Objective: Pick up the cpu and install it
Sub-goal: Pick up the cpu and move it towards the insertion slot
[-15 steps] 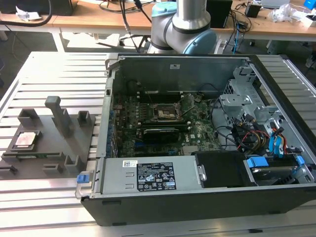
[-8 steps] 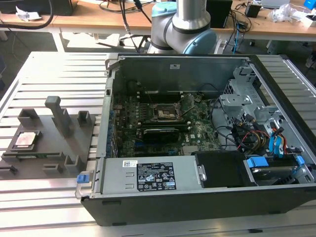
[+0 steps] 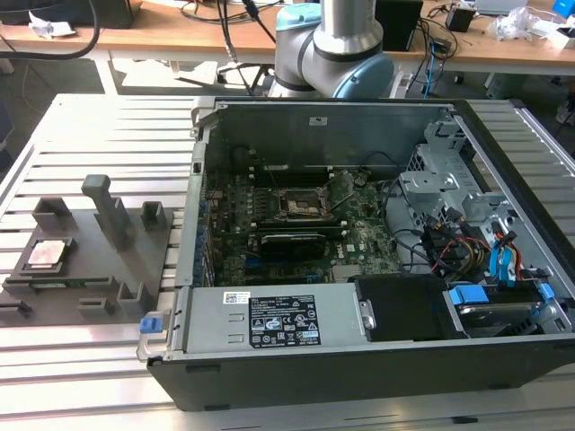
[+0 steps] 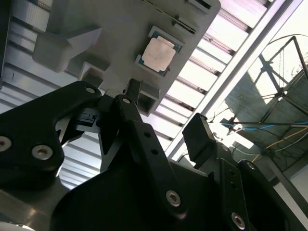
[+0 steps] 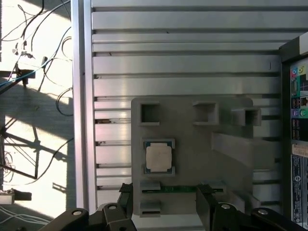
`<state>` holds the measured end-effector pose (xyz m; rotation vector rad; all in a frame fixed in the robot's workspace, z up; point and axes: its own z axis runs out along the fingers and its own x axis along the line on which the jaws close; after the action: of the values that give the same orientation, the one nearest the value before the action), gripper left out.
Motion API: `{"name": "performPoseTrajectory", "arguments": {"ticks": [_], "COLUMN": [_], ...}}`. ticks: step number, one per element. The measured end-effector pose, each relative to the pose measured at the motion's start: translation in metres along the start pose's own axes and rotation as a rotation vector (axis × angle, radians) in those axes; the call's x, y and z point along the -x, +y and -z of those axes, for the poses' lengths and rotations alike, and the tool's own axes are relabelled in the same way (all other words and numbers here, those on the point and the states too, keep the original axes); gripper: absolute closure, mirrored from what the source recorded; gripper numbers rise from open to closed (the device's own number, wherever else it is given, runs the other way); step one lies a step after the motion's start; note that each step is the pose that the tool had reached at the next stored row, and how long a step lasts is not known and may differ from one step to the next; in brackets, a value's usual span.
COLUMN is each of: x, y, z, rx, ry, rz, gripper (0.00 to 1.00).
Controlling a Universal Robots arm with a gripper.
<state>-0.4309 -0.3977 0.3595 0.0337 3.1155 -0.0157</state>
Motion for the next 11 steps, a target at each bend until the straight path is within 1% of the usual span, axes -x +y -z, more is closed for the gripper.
{"name": "performPoseTrajectory", "arguments": {"ticks": [11], "x": [-0.0003], "y": [0.0001], "z": [-0.0096], "rx": [0.0], "ry": [0.0001], "rz": [0.0], "gripper": [0.37]}}
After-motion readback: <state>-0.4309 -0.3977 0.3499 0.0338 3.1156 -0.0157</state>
